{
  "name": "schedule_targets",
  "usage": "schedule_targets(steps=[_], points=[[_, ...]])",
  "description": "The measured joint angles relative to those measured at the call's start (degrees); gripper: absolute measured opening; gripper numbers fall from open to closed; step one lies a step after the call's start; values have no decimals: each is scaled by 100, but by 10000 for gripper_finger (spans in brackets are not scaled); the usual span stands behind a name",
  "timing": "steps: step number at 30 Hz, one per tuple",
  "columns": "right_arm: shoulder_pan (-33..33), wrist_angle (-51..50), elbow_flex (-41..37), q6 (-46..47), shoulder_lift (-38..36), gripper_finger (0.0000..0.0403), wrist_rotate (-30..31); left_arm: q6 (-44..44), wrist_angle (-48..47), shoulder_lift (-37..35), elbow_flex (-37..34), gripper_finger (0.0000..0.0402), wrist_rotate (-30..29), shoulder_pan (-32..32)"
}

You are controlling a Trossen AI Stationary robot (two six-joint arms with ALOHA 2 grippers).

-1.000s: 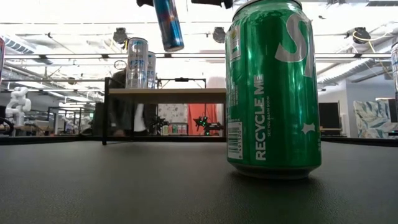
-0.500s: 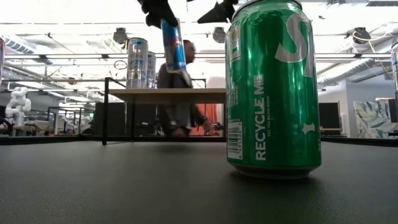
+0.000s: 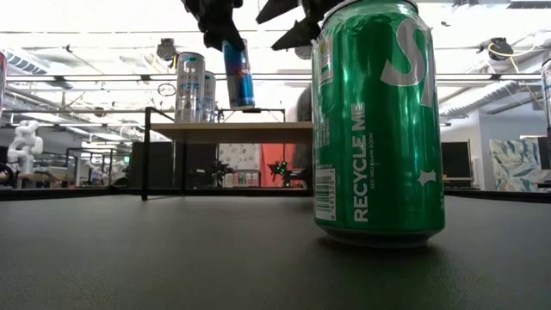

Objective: Place canned beverage on shelf
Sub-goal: Put the left blue soda can on the shelf

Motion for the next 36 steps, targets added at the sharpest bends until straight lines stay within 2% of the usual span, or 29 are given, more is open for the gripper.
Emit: schedule_targets(steps=[9, 18, 36], points=[[-52, 594, 0, 243, 441, 380, -42, 134, -69, 74, 9, 246, 54, 134], [-62, 550, 0, 147, 413, 380, -41, 389, -536, 289, 9, 246, 67, 132], [-62, 413, 0, 160, 409, 380, -40, 688, -513, 310, 9, 246, 65, 143]])
